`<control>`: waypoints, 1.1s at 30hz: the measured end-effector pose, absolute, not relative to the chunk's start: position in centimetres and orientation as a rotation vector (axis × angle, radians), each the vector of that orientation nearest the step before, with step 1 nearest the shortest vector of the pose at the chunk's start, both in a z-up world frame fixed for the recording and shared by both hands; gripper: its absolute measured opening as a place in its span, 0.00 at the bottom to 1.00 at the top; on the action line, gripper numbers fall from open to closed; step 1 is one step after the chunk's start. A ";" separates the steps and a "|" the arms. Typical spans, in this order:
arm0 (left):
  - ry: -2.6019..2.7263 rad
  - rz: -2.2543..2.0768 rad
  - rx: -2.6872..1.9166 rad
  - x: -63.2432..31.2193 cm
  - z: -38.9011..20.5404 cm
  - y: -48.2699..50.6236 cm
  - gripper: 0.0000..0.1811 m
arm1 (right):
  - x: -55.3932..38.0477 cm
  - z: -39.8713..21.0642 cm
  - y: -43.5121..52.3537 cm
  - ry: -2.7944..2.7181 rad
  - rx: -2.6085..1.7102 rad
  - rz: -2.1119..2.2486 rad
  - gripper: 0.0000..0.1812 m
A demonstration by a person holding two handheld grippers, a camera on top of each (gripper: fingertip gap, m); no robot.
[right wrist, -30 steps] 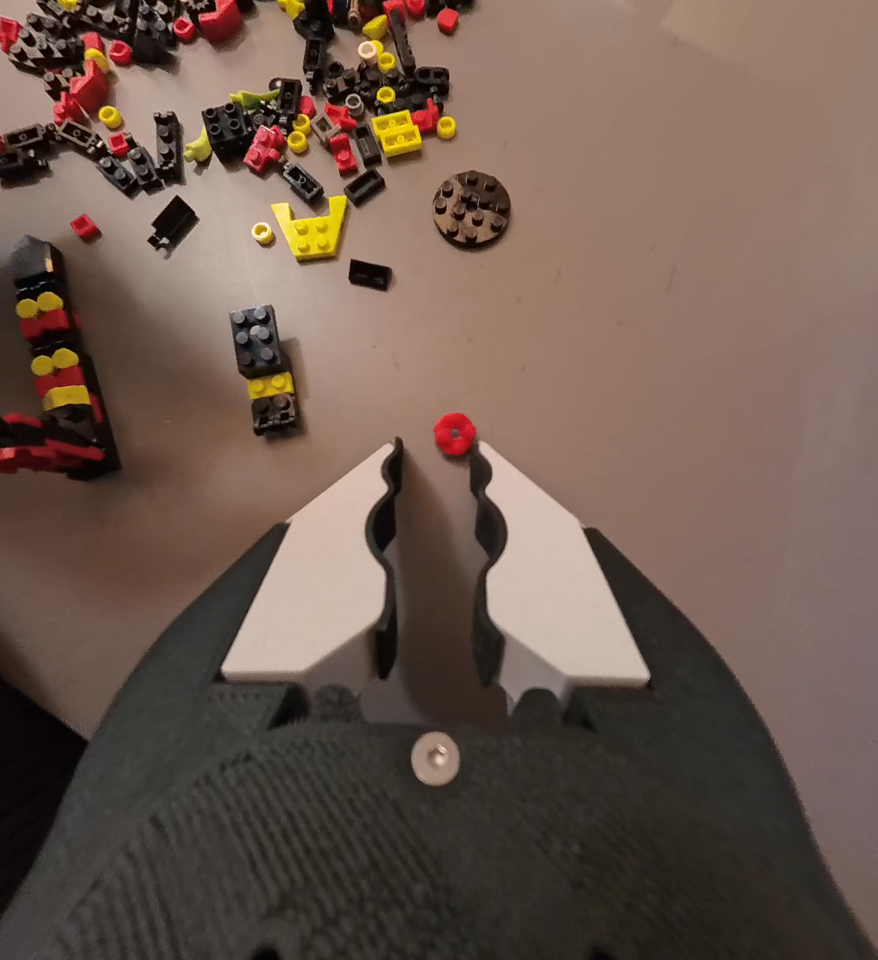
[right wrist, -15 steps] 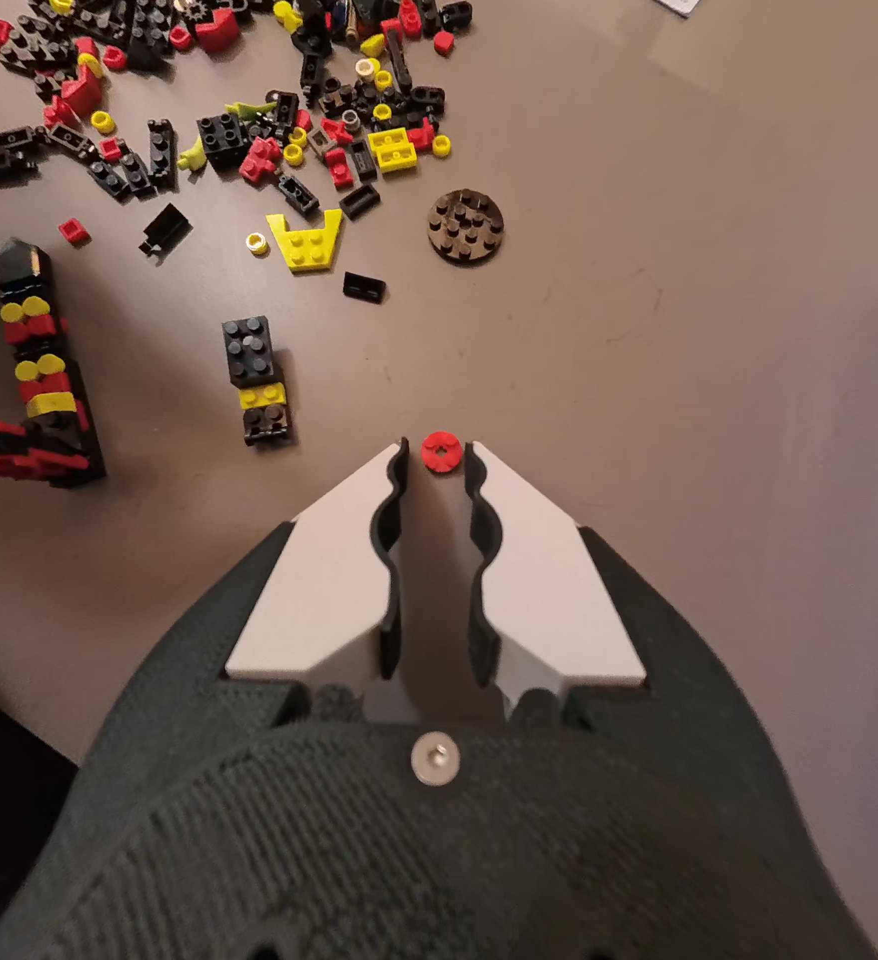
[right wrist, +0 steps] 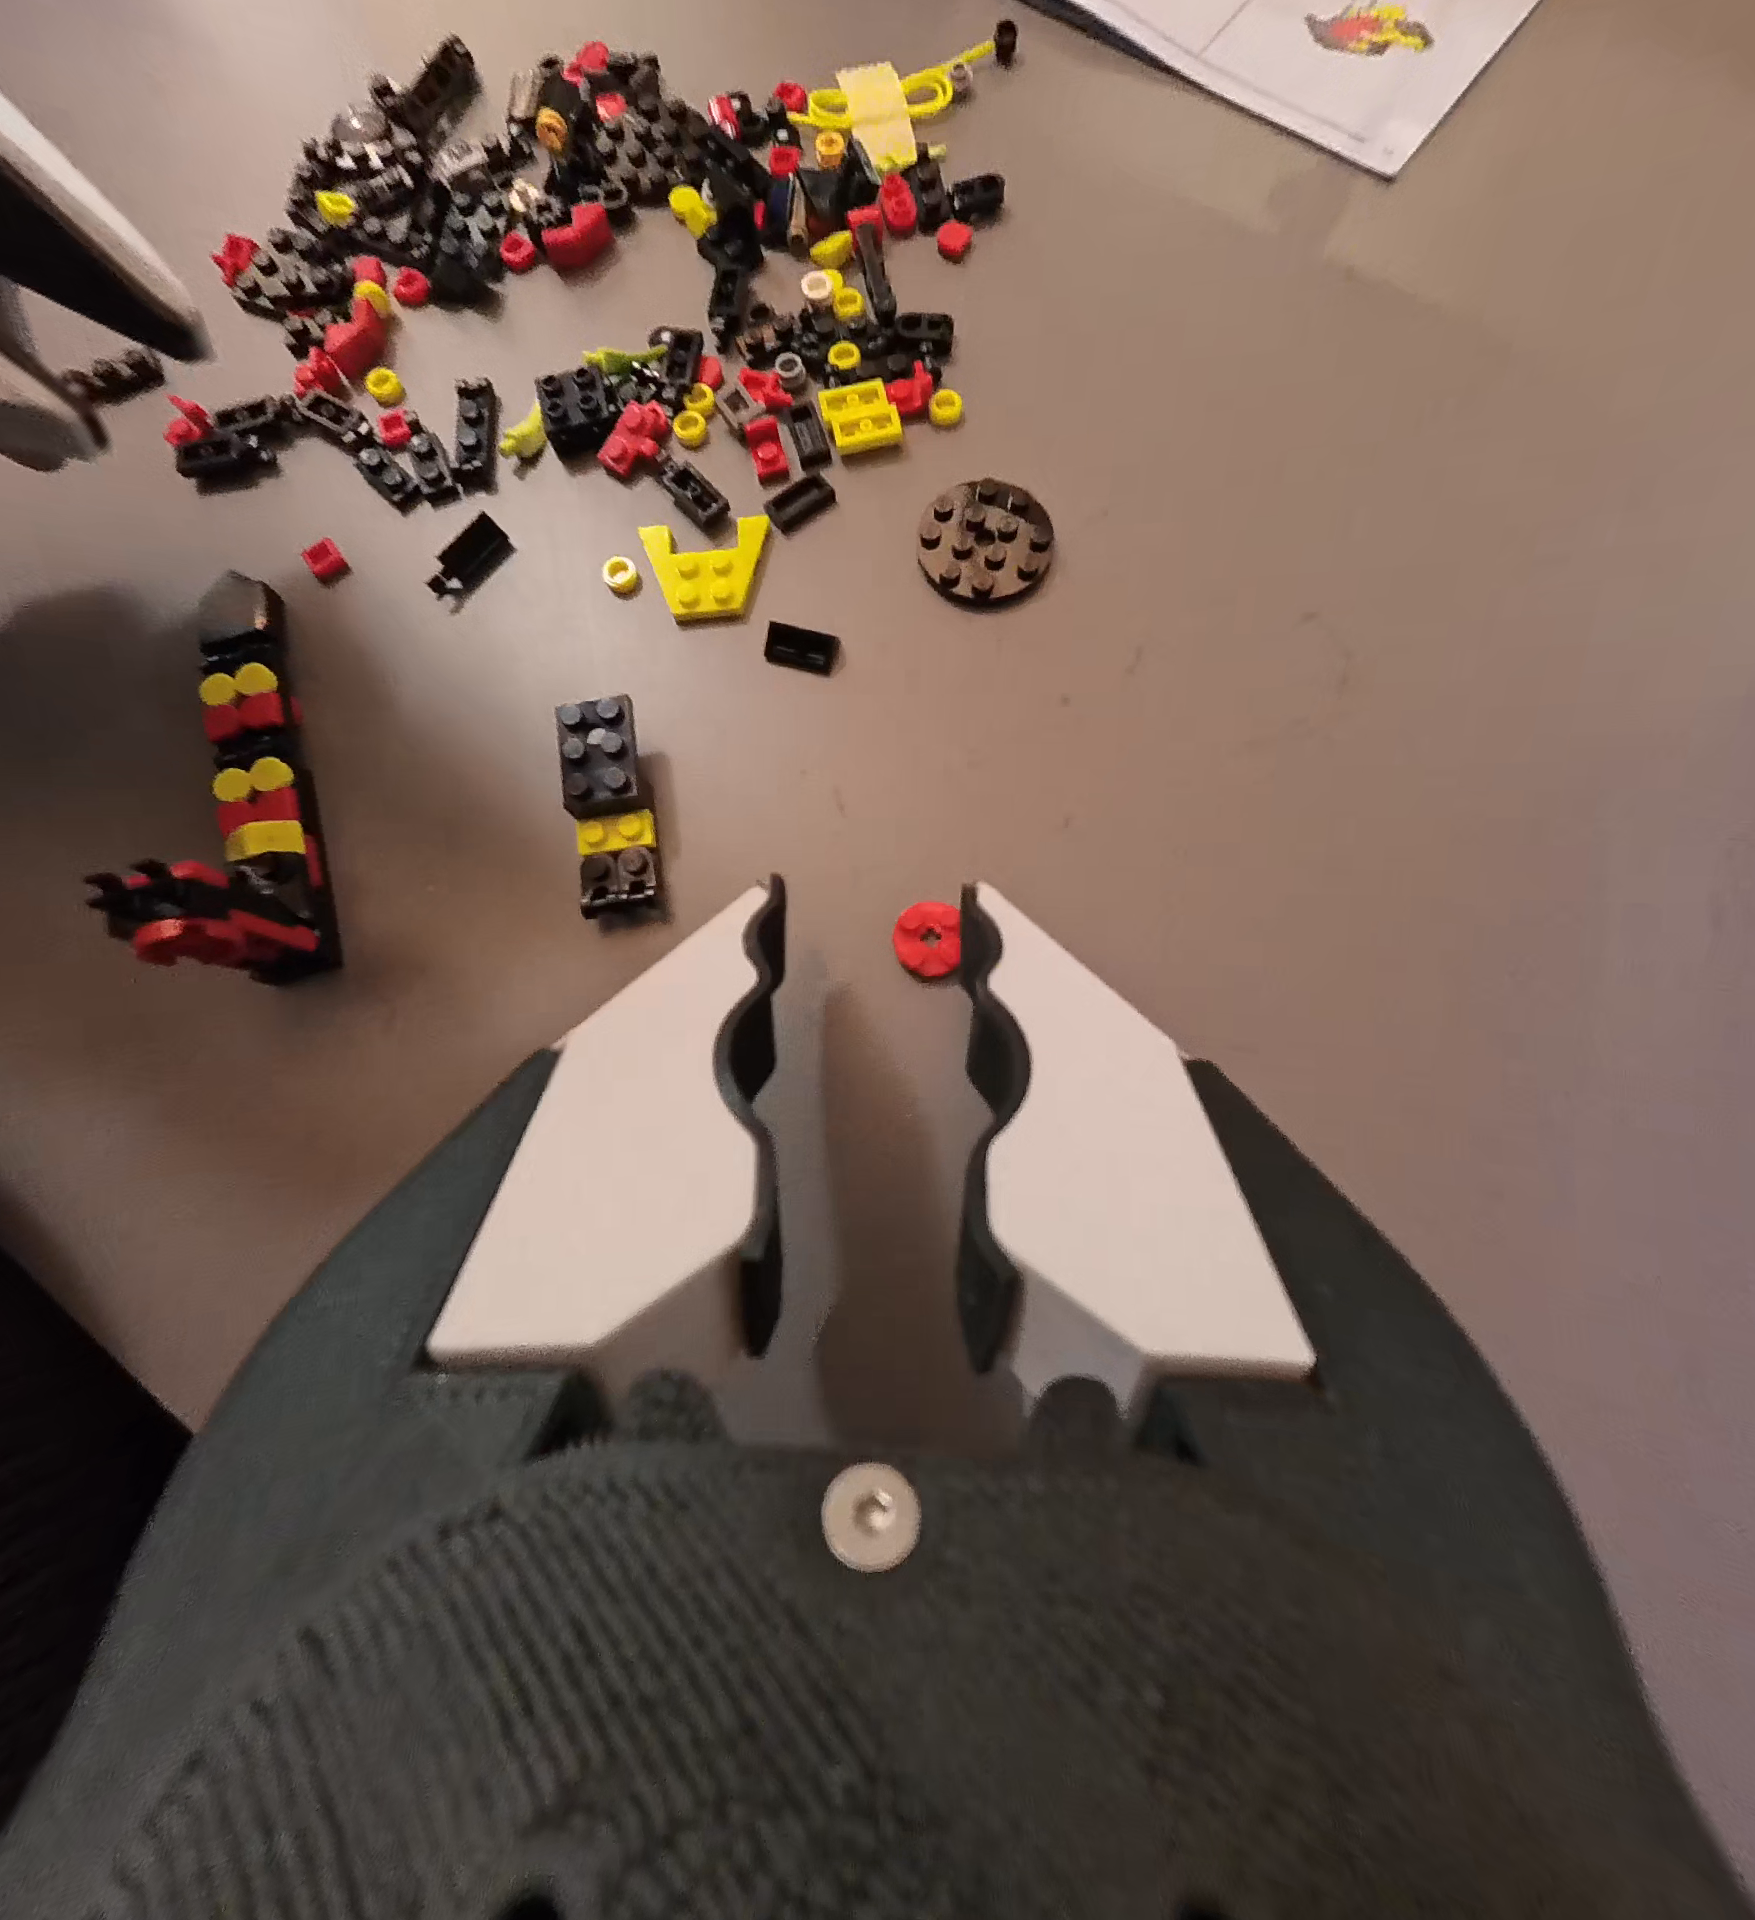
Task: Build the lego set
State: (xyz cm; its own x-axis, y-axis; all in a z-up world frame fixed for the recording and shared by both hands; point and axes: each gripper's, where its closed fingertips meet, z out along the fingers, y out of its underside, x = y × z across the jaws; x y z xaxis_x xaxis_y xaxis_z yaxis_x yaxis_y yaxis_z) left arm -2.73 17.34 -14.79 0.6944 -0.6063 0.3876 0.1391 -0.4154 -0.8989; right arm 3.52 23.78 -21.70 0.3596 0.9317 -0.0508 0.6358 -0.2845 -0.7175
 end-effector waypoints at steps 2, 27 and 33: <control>0.377 -0.842 -1.835 -2.8 -15.1 17.4 0.07 | 3.5 -21.5 23.9 -1.334 -2.017 0.644 0.18; 0.367 -0.810 -1.883 -3.2 -16.2 17.8 0.07 | 4.2 -20.6 24.9 -1.316 -1.960 0.599 0.08; 0.359 -0.814 -1.890 -3.3 -16.3 17.9 0.07 | 4.2 -20.6 25.0 -1.317 -1.954 0.598 0.07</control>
